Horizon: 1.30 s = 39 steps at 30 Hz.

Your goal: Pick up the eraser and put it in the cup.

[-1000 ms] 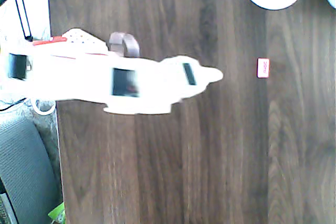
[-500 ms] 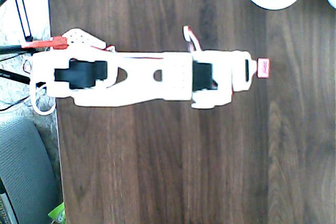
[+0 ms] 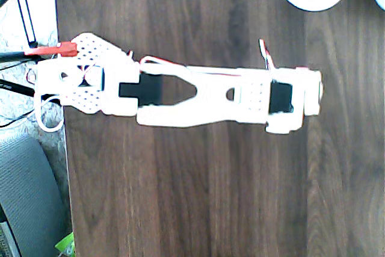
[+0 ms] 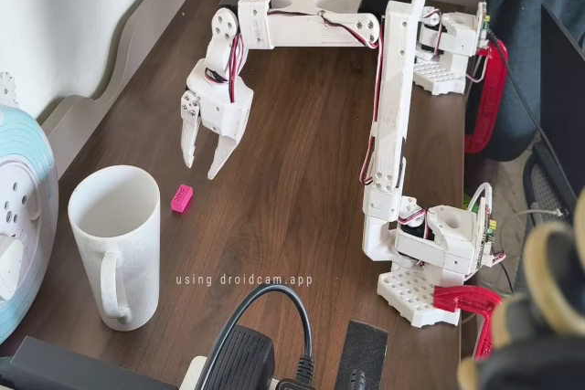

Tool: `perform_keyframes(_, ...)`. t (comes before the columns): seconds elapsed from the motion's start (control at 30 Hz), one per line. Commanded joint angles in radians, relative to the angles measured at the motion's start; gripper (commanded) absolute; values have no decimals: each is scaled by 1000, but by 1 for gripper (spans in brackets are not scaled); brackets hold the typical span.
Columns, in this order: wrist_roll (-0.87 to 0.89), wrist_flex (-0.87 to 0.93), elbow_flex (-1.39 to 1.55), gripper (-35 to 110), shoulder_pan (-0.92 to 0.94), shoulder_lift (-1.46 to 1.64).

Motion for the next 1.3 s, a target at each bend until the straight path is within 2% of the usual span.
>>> perform_keyframes(0.0, -17, 49, -44, 16, 20, -5)
perform_keyframes(0.87, -25, 5, -44, 20, -15, -172)
perform_keyframes(1.27, -38, 12, -63, 8, -20, -187)
